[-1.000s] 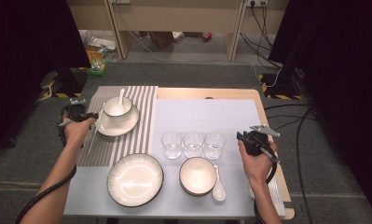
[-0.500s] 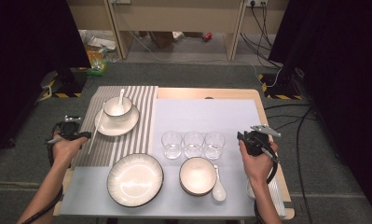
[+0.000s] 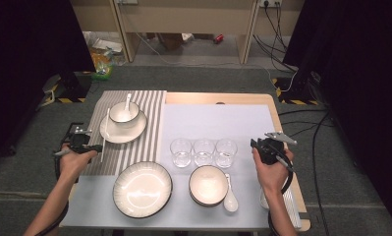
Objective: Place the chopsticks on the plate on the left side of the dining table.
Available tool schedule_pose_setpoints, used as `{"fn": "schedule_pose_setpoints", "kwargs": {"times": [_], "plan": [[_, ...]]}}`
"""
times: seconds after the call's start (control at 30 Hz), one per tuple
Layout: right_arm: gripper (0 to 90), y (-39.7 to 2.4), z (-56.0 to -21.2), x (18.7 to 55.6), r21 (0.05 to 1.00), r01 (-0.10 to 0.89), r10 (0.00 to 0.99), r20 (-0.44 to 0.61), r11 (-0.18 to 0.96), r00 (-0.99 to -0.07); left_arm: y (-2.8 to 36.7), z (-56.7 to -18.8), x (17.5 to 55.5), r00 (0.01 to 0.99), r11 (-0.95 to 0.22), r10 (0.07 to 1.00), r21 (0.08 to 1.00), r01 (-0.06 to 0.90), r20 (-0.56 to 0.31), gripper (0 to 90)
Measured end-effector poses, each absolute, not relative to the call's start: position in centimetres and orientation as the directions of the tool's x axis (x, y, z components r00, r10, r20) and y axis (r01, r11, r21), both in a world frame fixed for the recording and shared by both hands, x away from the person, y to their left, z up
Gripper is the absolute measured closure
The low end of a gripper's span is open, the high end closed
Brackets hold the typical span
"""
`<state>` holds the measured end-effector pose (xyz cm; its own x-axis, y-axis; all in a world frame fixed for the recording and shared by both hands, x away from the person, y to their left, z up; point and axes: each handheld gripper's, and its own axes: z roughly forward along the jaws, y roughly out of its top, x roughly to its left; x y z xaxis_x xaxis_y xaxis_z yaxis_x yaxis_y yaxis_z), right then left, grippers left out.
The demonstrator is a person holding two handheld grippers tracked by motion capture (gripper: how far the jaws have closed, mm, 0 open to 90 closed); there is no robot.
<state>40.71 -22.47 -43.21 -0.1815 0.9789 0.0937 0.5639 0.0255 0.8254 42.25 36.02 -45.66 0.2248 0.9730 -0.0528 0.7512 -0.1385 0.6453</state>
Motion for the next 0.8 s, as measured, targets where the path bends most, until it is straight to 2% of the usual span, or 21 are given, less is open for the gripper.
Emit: {"fn": "schedule_pose_setpoints", "kwargs": {"times": [0.8], "plan": [[69.5, -22.8, -43.2, 40.6, 0.828, 0.560, 0.980, 0.092, 0.024, -0.177, 29.8, -45.3, 43.6, 0.352, -0.227, 0.933, 0.634, 0.740, -0.077, 86.8]]}}
